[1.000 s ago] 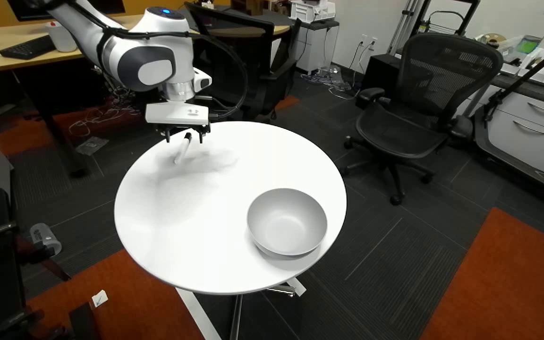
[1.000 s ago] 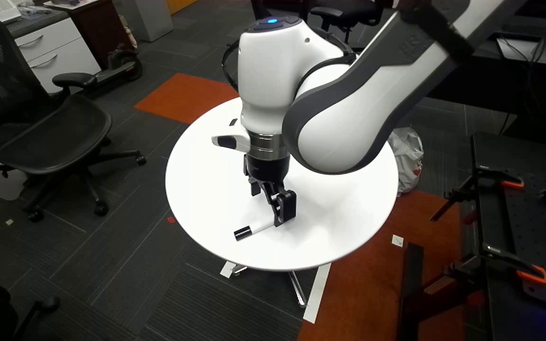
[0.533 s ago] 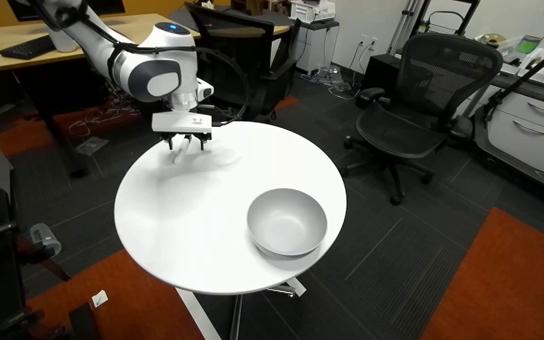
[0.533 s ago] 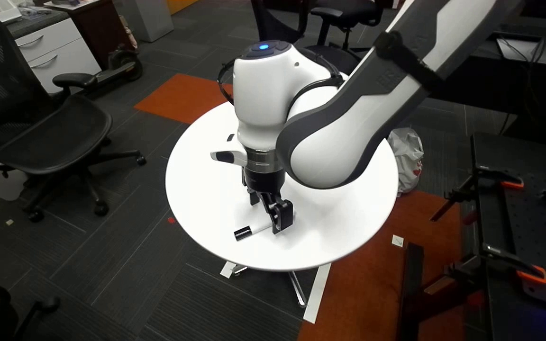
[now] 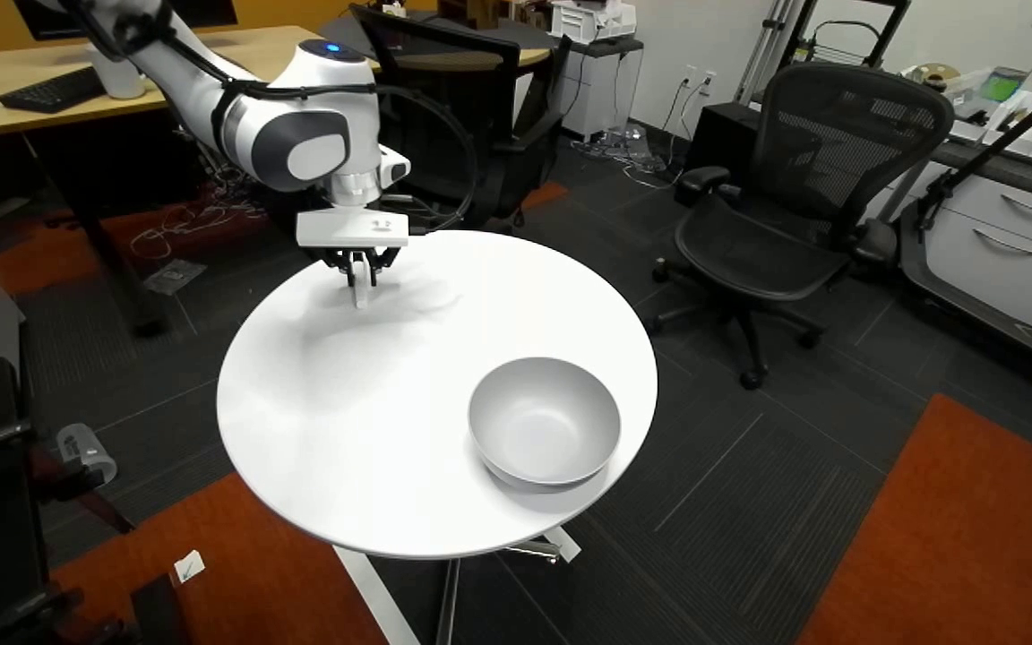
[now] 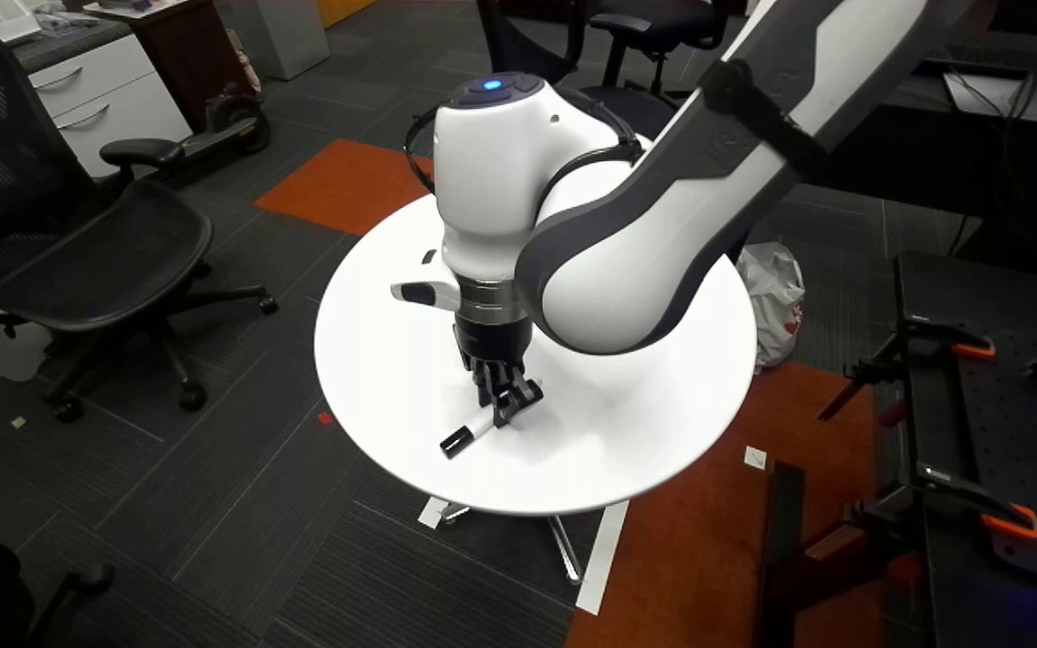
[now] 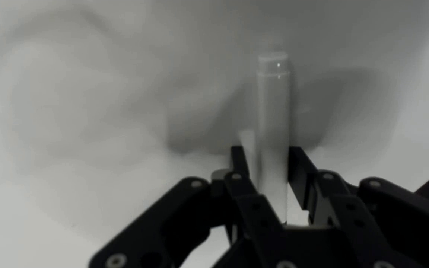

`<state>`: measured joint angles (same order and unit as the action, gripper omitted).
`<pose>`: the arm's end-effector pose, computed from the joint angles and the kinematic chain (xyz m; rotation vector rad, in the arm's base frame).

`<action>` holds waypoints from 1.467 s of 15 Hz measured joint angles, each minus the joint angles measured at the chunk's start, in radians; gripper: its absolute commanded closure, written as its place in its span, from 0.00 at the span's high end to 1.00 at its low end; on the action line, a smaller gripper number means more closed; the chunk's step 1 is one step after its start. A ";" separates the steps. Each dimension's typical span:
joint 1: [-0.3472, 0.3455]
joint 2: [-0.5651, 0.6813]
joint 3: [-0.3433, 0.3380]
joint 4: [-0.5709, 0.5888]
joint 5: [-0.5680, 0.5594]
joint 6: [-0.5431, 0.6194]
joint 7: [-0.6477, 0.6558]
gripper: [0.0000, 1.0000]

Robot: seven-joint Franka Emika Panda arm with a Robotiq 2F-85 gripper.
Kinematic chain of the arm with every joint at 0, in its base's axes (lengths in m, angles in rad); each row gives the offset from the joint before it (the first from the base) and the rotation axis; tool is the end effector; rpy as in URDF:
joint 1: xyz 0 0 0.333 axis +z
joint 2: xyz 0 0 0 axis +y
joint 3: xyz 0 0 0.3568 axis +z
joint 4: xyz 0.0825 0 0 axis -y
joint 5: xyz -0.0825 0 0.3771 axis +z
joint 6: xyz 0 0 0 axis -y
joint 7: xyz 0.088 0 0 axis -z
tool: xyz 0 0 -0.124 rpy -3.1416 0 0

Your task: Put the marker in the bowl

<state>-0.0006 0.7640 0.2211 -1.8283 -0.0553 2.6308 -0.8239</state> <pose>0.6554 0.1361 0.1450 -2.6463 -1.4939 -0.1396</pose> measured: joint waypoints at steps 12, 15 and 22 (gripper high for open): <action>-0.003 -0.202 -0.098 0.002 -0.052 -0.016 0.130 0.05; -0.014 -0.314 -0.167 -0.025 -0.076 -0.024 0.196 0.05; -0.104 -0.439 -0.299 -0.049 -0.100 -0.051 0.316 0.05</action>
<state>-0.1044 0.3247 -0.0775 -1.8773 -0.1556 2.5801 -0.5076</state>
